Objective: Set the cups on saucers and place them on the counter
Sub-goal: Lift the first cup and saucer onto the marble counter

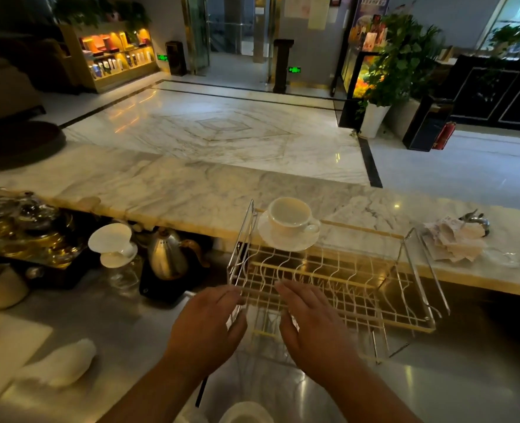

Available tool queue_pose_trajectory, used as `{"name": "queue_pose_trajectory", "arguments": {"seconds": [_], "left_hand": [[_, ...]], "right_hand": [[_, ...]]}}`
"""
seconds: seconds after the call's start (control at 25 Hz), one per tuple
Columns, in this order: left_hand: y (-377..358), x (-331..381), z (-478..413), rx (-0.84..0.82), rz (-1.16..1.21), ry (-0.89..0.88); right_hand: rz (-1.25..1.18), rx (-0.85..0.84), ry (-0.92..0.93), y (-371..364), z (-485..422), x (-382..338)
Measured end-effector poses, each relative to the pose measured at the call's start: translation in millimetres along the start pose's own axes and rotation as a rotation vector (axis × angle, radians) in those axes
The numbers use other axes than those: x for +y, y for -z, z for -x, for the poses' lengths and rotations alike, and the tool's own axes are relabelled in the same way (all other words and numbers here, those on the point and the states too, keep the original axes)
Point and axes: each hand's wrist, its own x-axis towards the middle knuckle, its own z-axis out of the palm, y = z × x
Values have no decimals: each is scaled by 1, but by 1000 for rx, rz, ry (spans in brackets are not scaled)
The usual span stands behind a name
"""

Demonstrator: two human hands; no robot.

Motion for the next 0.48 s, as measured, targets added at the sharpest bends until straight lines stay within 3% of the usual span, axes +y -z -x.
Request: {"name": "queue_pose_trajectory", "arguments": {"seconds": [0.2,0.48], "left_hand": [[-1,-47,71,-47,9,269],[-13,-116,172,-42,124,744]], "right_hand": [[-195,-123,-66,-50,42,-43],[-459,-417,-495,-137,104,-91]]}}
